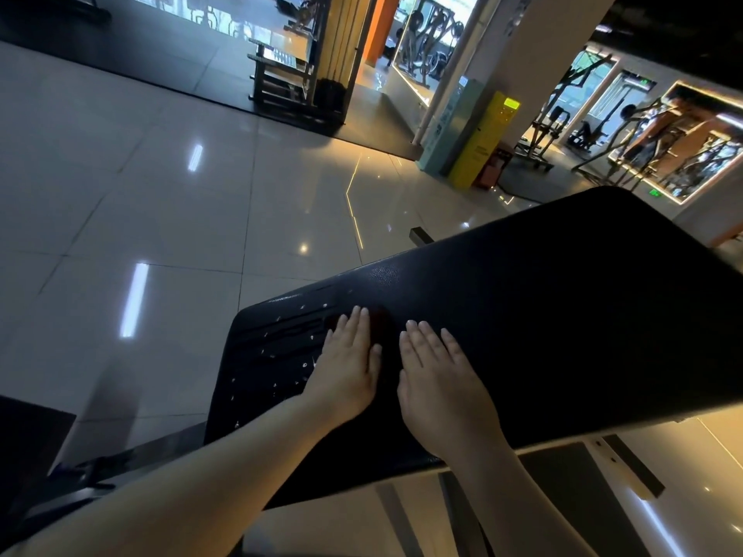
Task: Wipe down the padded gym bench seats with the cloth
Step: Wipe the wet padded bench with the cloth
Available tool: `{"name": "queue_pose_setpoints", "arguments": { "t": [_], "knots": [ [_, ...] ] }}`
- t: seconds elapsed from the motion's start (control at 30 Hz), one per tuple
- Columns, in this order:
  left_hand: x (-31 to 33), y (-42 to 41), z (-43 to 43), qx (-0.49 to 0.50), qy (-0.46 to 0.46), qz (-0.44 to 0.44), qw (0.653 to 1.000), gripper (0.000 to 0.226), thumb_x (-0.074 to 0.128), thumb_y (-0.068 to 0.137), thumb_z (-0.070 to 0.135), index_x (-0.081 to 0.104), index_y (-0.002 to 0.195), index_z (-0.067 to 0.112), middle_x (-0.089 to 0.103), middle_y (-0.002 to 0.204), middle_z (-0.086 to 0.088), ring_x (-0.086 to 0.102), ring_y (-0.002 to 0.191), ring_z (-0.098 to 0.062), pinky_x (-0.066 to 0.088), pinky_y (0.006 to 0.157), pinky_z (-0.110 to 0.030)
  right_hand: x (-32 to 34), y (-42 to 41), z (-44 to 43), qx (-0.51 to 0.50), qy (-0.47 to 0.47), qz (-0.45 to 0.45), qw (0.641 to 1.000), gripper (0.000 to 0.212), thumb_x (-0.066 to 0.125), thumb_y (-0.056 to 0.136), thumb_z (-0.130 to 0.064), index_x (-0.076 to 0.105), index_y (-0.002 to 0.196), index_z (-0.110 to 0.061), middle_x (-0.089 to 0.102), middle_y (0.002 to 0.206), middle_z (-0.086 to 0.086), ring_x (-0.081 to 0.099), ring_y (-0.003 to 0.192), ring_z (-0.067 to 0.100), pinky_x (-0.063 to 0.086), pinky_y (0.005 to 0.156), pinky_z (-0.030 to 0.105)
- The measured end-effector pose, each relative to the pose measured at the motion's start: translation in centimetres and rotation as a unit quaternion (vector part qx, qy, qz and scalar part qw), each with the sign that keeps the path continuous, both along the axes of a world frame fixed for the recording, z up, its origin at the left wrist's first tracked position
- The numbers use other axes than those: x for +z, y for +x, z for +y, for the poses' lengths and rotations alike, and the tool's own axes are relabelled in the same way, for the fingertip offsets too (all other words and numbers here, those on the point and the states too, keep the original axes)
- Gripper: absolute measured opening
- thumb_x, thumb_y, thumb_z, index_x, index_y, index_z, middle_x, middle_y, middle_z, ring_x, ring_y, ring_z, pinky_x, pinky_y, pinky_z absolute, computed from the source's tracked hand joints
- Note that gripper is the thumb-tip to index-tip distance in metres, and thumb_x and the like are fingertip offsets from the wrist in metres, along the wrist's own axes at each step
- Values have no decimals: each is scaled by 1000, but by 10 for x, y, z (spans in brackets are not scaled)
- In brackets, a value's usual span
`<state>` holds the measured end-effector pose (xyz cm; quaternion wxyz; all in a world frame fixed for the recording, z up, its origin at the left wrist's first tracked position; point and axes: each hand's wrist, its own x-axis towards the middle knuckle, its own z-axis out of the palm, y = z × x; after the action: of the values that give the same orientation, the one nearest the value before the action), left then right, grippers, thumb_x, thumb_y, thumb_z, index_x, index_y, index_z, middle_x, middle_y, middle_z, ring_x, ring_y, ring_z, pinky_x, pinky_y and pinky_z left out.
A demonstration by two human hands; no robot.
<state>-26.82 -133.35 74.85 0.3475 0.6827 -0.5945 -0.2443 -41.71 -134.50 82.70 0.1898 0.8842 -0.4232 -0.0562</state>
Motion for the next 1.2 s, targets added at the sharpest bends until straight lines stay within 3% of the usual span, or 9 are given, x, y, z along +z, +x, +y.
{"name": "queue_pose_setpoints", "arguments": {
  "t": [0.1,0.2,0.33,0.43,0.57,0.7,0.87,1.03,1.2],
  "knots": [
    [0,-15,15,3,-39,-24,999,61,20,104,47,5,159,24,-3,165,9,-10,152,-11,-1,125,-33,0,0,2,-1,5,16,1000,63,18,99,-33,45,147,-3,42,155,16,37,146,27,28,120,49],
    [-7,-12,36,-26,-73,-1,997,64,12,97,56,11,156,33,5,164,19,-7,150,1,4,125,-29,5,0,0,15,26,46,998,74,-7,94,-36,14,158,-7,11,165,16,11,155,28,7,125,49],
    [-13,-10,52,-34,-47,-24,998,58,24,104,45,4,156,32,-5,161,22,-14,147,6,-3,122,-22,11,-1,-1,27,61,66,996,83,-23,82,-36,-6,158,-8,-10,166,17,-9,155,30,-3,125,51],
    [1,-11,27,5,-4,-5,1000,58,31,107,33,2,157,25,-10,159,18,-13,150,-4,-3,125,-31,10,-1,-2,25,66,55,996,72,-14,93,-37,-10,157,-5,-12,166,18,-12,155,31,-5,125,51],
    [18,-20,-8,57,23,41,997,57,33,108,27,8,159,20,-1,165,10,-9,152,-12,-5,120,-26,14,-2,0,26,86,33,995,66,14,107,-35,-18,156,-3,-12,166,20,-13,154,31,-7,124,51],
    [8,-26,5,46,-24,36,998,54,37,108,25,14,156,28,2,158,22,-5,152,-6,5,126,-34,16,-5,-1,38,101,30,994,65,15,108,-33,-16,156,-5,-13,166,21,-14,154,33,-8,124,52],
    [3,-34,56,9,-29,0,1000,56,33,107,35,9,157,32,-2,159,29,-11,147,9,-2,121,-18,19,-8,0,46,112,31,992,65,17,108,-38,-8,158,-6,-11,166,20,-12,155,33,-5,125,52],
    [-6,-15,71,-17,-6,-59,998,61,26,105,43,4,159,24,-4,165,16,-10,150,2,0,123,-24,20,-7,3,46,105,32,993,65,17,108,-36,-6,158,-2,-8,167,20,-8,155,31,-6,125,50],
    [8,-1,19,-39,58,-26,997,67,38,106,20,-3,159,23,-14,164,13,-18,150,-10,-12,116,-23,17,6,1,-1,119,-32,992,67,-1,98,-30,11,160,-7,7,169,10,1,156,22,-6,126,44]
  ]
}}
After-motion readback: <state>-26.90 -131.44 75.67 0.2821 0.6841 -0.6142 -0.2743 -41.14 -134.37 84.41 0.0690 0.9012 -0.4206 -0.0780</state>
